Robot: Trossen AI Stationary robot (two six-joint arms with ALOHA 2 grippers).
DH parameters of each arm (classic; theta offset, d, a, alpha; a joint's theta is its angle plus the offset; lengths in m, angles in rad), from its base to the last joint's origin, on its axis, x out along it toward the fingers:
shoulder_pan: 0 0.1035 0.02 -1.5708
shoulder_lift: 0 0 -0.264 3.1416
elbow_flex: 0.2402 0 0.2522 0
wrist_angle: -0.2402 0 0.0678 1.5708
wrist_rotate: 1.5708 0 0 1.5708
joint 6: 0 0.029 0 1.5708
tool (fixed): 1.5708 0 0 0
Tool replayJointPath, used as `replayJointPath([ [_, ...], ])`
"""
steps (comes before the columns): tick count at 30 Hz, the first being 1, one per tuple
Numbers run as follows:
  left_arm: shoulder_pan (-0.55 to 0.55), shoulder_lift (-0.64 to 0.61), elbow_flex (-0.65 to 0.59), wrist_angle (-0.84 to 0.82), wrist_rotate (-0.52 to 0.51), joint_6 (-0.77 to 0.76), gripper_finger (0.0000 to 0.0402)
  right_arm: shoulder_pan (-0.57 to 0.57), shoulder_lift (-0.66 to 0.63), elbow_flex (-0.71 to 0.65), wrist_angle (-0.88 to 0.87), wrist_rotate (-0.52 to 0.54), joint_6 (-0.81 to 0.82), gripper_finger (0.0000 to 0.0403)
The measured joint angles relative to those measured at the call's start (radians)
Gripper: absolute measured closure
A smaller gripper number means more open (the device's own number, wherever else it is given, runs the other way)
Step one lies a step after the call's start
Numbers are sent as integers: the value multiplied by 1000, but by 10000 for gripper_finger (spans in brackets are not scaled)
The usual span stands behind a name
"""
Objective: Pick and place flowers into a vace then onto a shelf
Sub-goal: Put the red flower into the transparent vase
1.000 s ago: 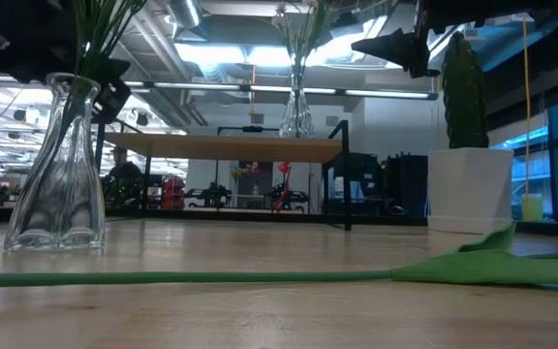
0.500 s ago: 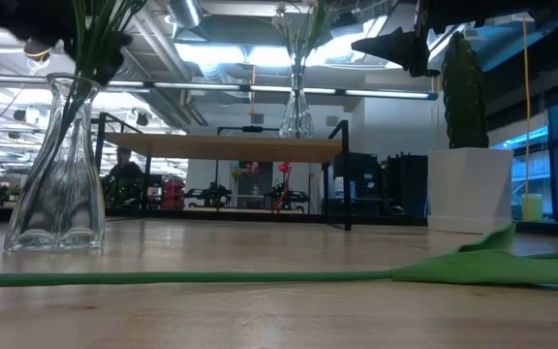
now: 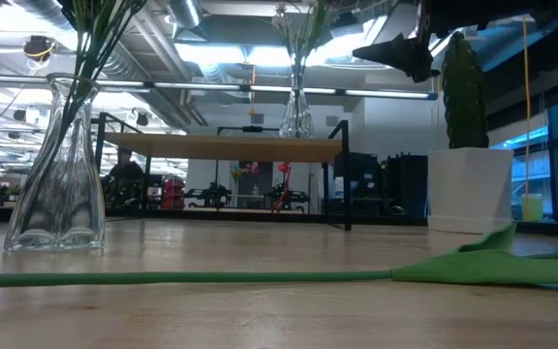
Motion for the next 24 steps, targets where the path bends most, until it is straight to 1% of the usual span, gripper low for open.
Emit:
replayJointPath([
  [3,0,-21,1,17,-64,0,274,35,9,34,-131,-14,-12,4],
  [6,0,-29,1,18,-103,-3,274,73,36,124,-297,-15,15,4],
  [11,0,-30,1,18,-127,-2,274,150,141,343,-657,-13,37,4],
  [15,0,-30,1,18,-127,-2,274,211,252,530,-1002,-16,132,4],
  [17,0,-30,1,19,-127,-2,274,244,302,609,-1146,-15,177,4],
  [20,0,-30,1,19,-127,-3,274,294,361,697,-1250,-23,224,4],
  [24,0,-30,1,19,-127,-21,274,355,412,757,-1254,-96,276,4],
])
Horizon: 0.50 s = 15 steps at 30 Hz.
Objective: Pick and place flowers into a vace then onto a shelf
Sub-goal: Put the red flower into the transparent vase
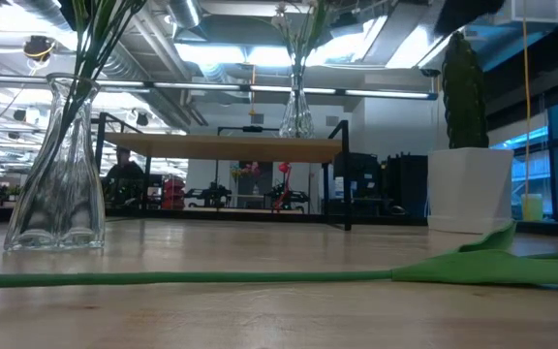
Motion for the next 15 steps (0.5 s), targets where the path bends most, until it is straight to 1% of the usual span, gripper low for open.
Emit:
replayJointPath([
  [3,0,0,0,0,0,-36,274,38,21,9,-2,-58,115,4],
  [4,0,0,0,0,0,-51,274,49,26,9,-9,-65,186,4],
  [7,0,0,0,0,0,-109,274,81,41,9,-46,-67,472,4],
  [10,0,0,0,0,0,-147,274,114,62,8,-85,-64,675,4],
  [12,0,0,0,0,0,-161,274,138,81,8,-107,-64,781,4],
  [15,0,0,0,0,-1,-165,274,164,125,8,-93,-65,873,4],
])
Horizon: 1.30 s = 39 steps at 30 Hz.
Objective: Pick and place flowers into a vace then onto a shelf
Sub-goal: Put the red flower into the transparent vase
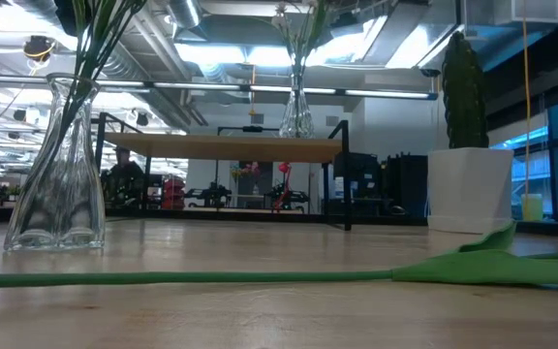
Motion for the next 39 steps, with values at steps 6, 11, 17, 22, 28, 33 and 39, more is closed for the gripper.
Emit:
replayJointPath([
  [6,0,0,0,0,-1,2,274,13,90,0,234,29,178,4],
  [11,0,0,0,0,-1,3,274,2,154,0,205,214,663,4],
  [17,0,0,0,0,0,3,274,-27,239,-1,268,184,926,4],
  [22,0,0,0,0,1,3,274,-92,327,88,217,224,900,4],
  [28,0,0,0,0,12,3,274,-102,342,257,-210,54,913,4],
  [33,0,0,0,0,12,3,274,-103,343,298,-228,46,923,4],
  [39,0,0,0,0,13,4,274,-113,393,297,-179,38,927,4],
])
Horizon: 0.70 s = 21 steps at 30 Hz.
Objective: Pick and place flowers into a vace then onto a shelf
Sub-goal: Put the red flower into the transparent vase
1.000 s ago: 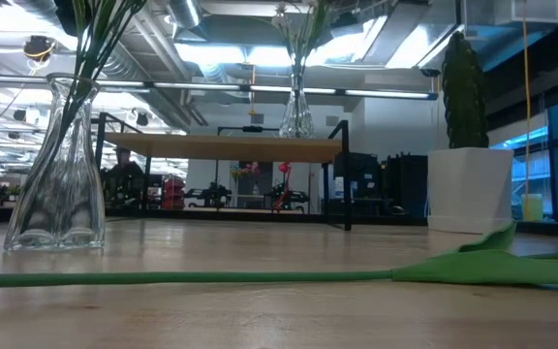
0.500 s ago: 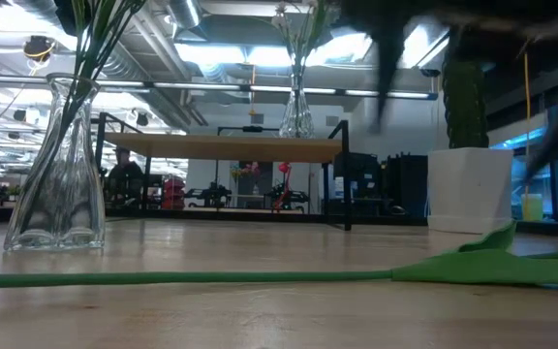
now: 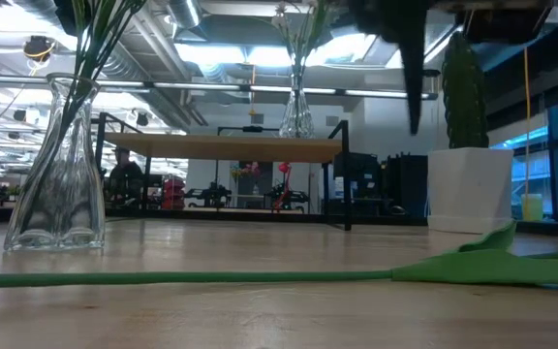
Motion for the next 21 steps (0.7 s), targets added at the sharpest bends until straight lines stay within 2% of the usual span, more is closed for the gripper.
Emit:
replayJointPath([
  [8,0,0,0,-2,-1,0,274,-30,106,0,79,-2,-2,4],
  [12,0,0,0,-2,-1,0,274,-42,134,0,103,-36,-5,4],
  [21,0,0,0,-1,-2,0,274,-42,177,1,18,-57,-5,4],
])
